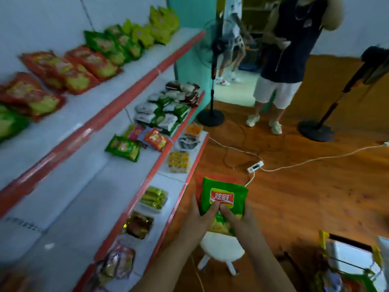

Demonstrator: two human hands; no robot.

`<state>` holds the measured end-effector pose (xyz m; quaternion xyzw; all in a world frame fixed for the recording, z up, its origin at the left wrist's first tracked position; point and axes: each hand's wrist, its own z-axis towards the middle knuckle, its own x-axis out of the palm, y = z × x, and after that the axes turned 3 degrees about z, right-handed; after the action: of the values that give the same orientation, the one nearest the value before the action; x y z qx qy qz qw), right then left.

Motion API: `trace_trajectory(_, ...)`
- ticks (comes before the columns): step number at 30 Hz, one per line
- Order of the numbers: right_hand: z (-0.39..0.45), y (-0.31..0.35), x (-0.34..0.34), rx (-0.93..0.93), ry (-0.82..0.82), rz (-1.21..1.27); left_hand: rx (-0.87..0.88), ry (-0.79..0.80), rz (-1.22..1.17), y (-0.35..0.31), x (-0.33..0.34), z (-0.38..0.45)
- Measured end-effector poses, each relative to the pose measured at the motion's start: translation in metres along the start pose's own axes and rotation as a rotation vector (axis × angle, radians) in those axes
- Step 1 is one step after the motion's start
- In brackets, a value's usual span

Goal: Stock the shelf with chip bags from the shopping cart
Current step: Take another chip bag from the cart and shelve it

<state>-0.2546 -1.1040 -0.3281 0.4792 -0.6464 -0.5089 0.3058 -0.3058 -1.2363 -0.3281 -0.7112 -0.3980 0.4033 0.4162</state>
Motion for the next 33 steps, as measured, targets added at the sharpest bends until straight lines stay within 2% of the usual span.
trace_trajectory(6, 0.005, 0.024, 0.148, -0.027, 0.148, -0.081, -0.050, -0.205, -0.058, 0.040, -0.143, 0.000)
trace_trajectory(11, 0.028, 0.029, 0.224, -0.062, 0.254, -0.182, -0.126, -0.378, -0.107, 0.066, -0.209, 0.014)
trace_trajectory(18, 0.095, 0.036, 0.281, -0.029, 0.264, -0.322, -0.222, -0.466, -0.193, 0.084, -0.245, 0.080)
trace_trajectory(27, 0.280, 0.029, 0.325, -0.031, 0.432, -0.423, -0.289, -0.510, -0.275, 0.083, -0.265, 0.237)
trace_trajectory(33, 0.386, -0.002, 0.344, 0.001, 0.419, -0.451, -0.351, -0.492, -0.272, 0.102, -0.262, 0.343)
